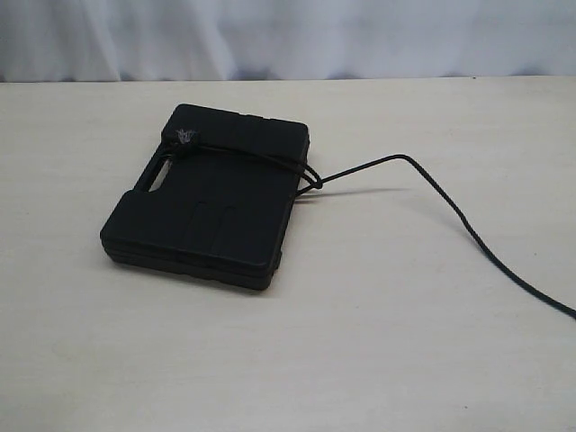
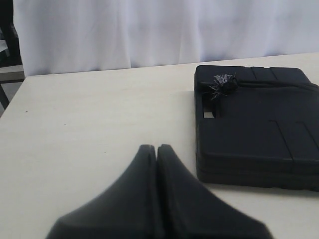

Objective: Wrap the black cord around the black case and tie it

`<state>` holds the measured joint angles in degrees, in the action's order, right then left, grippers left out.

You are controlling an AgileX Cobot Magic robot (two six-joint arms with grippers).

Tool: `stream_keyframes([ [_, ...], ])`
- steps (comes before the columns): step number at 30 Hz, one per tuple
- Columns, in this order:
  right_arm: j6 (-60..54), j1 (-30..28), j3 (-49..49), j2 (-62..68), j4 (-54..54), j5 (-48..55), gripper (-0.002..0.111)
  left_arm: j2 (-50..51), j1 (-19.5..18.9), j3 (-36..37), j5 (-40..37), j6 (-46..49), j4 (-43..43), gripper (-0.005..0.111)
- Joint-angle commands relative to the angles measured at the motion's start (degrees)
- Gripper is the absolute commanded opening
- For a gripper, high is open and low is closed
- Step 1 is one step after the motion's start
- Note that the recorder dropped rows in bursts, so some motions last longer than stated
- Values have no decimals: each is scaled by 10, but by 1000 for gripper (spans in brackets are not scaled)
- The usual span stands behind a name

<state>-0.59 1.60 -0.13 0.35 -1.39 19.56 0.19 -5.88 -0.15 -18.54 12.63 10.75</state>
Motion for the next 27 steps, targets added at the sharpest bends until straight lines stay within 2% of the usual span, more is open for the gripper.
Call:
stream_keyframes([
  [1,-1,-1,1,-4,-5,0,4,-2,0,1,4,-4,-1,0],
  [27,-1,-1,1,-4,-5,0,4,-2,0,1,10,-4,-1,0],
])
